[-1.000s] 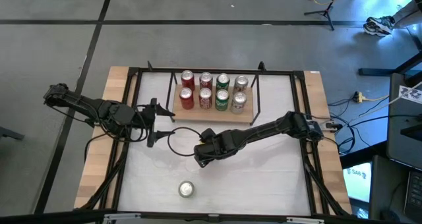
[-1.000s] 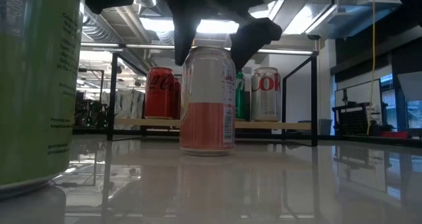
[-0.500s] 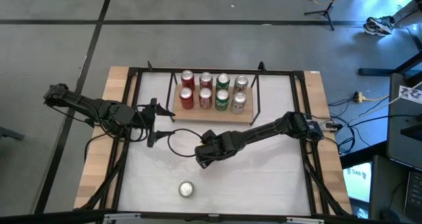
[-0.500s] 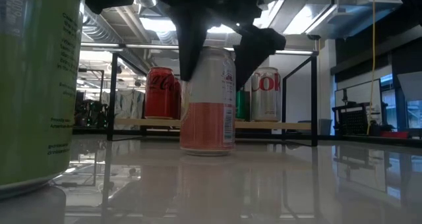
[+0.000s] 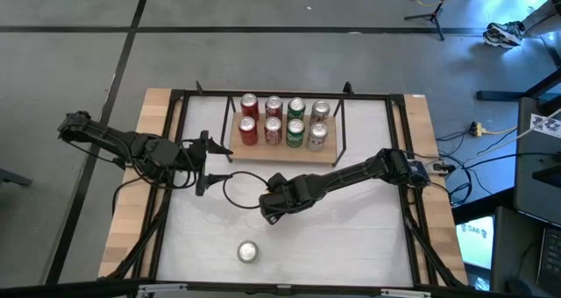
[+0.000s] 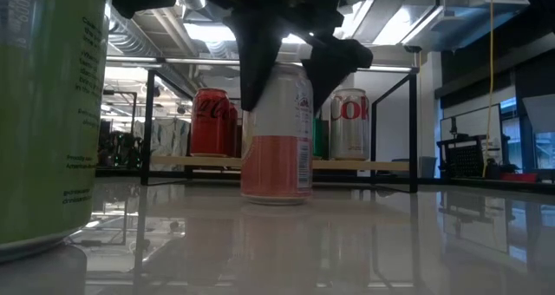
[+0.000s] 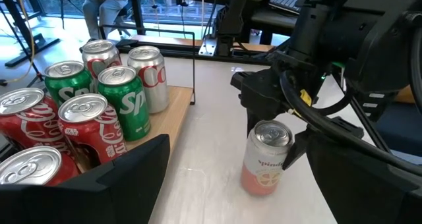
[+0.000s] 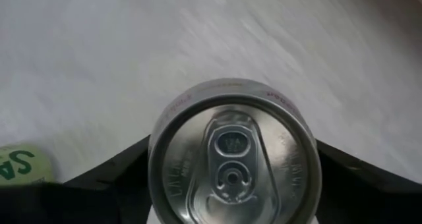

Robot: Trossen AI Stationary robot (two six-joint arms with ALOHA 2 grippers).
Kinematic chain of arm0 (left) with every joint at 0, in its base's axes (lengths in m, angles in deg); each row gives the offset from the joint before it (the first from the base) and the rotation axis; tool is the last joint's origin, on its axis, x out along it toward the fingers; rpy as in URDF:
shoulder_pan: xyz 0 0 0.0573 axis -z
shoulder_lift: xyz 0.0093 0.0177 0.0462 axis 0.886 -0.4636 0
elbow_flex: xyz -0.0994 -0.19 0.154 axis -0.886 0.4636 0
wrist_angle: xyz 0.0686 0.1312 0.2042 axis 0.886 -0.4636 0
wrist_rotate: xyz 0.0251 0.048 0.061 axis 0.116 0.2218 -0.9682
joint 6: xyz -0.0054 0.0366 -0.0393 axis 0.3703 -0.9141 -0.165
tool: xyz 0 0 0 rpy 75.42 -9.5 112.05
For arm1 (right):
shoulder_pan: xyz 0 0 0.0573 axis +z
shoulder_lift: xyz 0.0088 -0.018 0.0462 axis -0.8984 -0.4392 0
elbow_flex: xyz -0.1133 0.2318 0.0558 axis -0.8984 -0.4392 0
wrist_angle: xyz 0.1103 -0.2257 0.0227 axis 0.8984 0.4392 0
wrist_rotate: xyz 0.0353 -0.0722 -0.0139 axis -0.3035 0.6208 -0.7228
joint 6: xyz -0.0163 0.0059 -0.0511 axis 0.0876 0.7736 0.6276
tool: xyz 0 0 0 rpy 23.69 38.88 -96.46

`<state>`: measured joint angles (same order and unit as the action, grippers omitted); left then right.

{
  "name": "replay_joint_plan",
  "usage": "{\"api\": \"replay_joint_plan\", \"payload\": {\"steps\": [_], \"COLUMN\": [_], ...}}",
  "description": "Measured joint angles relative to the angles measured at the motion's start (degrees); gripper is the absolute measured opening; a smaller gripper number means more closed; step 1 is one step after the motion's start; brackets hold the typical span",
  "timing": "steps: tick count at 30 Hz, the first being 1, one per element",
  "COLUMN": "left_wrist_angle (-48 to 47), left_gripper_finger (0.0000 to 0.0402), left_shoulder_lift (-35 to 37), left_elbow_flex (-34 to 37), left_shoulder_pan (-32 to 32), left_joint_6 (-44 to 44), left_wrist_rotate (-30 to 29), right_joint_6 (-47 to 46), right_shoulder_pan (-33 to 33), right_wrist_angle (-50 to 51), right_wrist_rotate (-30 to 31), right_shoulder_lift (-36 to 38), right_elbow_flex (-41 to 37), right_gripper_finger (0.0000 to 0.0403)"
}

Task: Place canned beverage on shelf
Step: Put the pink soda can on the shelf

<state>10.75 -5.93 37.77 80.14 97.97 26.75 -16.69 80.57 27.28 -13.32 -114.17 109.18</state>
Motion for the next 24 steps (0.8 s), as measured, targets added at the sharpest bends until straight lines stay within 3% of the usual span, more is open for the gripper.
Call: {"api": "replay_joint_plan", "payload": {"steps": [3, 24], "left_wrist_angle": [0.0, 0.0], "left_gripper_finger": [0.0351, 0.0351], "left_shoulder_lift": [0.0, 0.0], "left_elbow_flex": [0.0, 0.0], "left_shoulder_pan": [0.0, 0.0], "left_joint_6": [0.0, 0.0], "left_wrist_rotate": [0.0, 0.1], "right_joint_6": [1.2, 14.7], "right_shoulder_pan": [0.0, -0.3], "right_wrist_angle": [-0.1, -1.7], "right_wrist_rotate": [0.0, -4.4], "right_shoulder_lift": [0.0, 0.2], "right_elbow_flex": [0.0, 0.0], "right_gripper_finger": [0.0288, 0.0295]}}
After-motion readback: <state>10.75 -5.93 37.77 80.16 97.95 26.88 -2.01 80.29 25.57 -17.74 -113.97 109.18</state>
